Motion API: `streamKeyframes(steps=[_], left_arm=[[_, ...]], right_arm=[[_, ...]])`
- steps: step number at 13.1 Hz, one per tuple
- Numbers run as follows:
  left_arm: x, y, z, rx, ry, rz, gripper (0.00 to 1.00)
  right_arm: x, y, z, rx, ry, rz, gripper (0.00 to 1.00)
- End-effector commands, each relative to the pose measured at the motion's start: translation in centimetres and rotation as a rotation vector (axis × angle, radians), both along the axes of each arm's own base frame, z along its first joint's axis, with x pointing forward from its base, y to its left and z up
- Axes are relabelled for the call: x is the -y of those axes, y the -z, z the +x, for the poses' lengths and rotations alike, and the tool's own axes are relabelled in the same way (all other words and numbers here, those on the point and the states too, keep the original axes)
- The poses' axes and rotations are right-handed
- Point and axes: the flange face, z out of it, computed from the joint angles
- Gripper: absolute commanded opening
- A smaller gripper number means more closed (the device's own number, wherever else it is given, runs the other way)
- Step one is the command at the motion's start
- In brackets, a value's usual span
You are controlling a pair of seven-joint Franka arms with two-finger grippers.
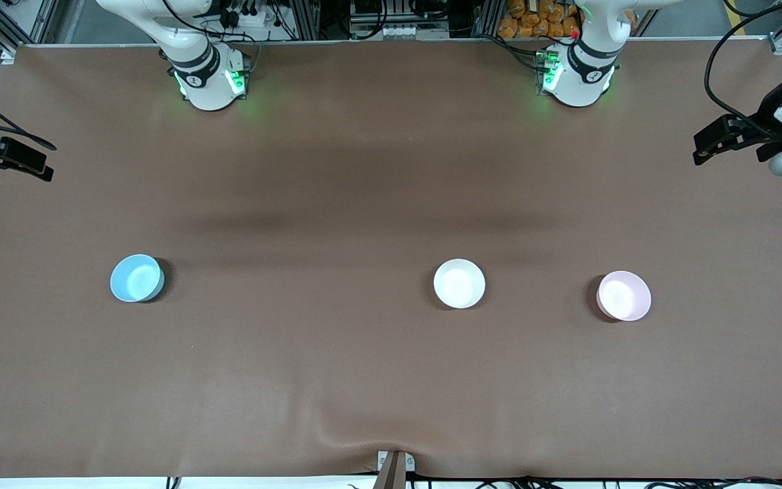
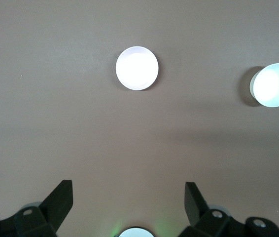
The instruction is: Stack pink and blue bowls on white bowl
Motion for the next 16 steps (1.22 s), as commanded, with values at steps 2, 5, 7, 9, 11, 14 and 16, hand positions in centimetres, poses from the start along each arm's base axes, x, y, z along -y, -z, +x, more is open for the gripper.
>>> streamKeyframes(steps=[2, 5, 7, 9, 11, 14, 16], left_arm=[[0.0, -0.3, -0.8, 0.011, 0.018, -0.005, 1.0], [0.0, -0.2, -0.8, 0.01, 0.018, -0.005, 1.0], [0.0, -0.2, -0.8, 0.01, 0.018, -0.005, 1.0], [0.0, -0.2, -0.8, 0.008, 0.018, -0.005, 1.0], [-0.2, 0.1, -0.8, 0.002, 0.015, -0.005, 1.0], [-0.7, 0.8, -0.7, -0.005, 0.006, -0.005, 1.0], [-1.9, 1.6, -0.2, -0.005, -0.016, -0.006, 1.0]], right_arm=[[0.3, 1.3, 0.0, 0.006, -0.014, 0.0, 1.0], [0.2, 1.4, 0.1, 0.007, -0.014, 0.0, 1.0], [0.3, 1.3, 0.1, 0.009, -0.013, 0.0, 1.0], [0.2, 1.3, 0.1, 0.009, -0.014, 0.0, 1.0], [0.1, 1.0, 0.1, 0.015, -0.016, 0.0, 1.0], [-0.2, 0.6, 0.0, 0.017, -0.02, -0.001, 1.0], [-0.2, 0.1, 0.0, 0.026, -0.018, -0.003, 1.0]])
